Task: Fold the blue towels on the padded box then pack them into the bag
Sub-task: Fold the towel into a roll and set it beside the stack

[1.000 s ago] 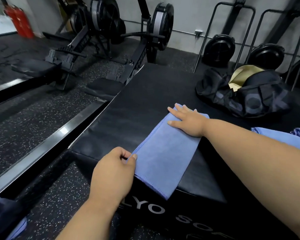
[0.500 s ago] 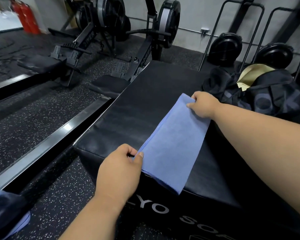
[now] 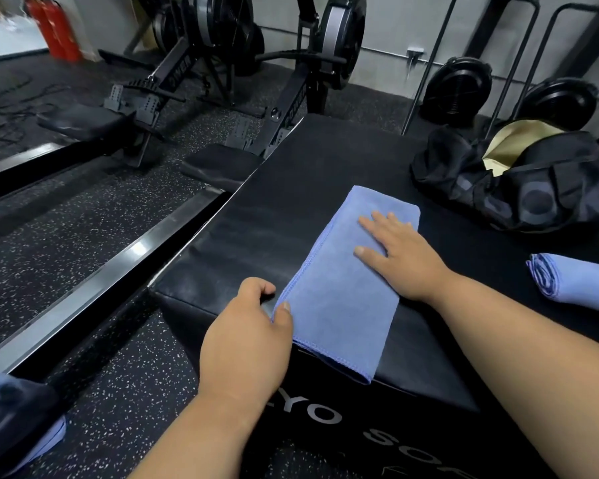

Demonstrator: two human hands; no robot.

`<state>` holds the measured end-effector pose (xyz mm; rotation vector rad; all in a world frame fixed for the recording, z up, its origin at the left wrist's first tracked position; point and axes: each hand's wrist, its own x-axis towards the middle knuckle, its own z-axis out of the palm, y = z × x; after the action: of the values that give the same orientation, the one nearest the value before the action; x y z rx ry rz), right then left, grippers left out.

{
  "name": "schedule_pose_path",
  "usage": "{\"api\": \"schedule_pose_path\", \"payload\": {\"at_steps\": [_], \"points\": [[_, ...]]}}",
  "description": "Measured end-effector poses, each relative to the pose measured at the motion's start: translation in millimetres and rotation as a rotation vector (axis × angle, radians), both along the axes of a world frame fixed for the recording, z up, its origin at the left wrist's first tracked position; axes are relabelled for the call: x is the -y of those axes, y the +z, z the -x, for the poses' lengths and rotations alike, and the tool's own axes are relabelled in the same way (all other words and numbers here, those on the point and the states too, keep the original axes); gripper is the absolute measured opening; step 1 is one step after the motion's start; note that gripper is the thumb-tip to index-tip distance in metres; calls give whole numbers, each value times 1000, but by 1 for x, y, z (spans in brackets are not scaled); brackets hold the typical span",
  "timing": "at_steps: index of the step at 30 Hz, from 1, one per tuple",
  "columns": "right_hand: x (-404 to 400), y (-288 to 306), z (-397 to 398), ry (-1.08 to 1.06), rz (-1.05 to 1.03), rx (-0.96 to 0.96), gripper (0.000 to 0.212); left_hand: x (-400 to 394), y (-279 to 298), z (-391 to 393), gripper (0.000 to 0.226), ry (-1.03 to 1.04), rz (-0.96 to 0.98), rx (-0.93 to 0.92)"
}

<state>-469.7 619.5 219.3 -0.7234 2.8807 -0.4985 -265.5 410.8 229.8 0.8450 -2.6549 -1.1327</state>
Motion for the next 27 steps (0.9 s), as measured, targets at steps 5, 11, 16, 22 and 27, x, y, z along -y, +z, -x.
{"api": "schedule_pose_path", "payload": {"at_steps": [5, 11, 16, 22, 27], "points": [[-5, 3, -11, 170, -146, -39, 82, -2, 1, -1, 20, -6, -11, -1], [-19, -2, -70, 243, -179, -59, 77, 2, 0, -5, 23, -18, -49, -11], [-31, 1, -99, 201, -146, -2, 66, 5, 3, -12, 12, -63, -134, -33], [-48, 1, -141, 265, -143, -12, 83, 6, 3, -27, 20, -236, -184, 16], [-57, -3, -162, 290, -186, -67, 104, 19, -3, -35, 30, -443, -67, -69]]}}
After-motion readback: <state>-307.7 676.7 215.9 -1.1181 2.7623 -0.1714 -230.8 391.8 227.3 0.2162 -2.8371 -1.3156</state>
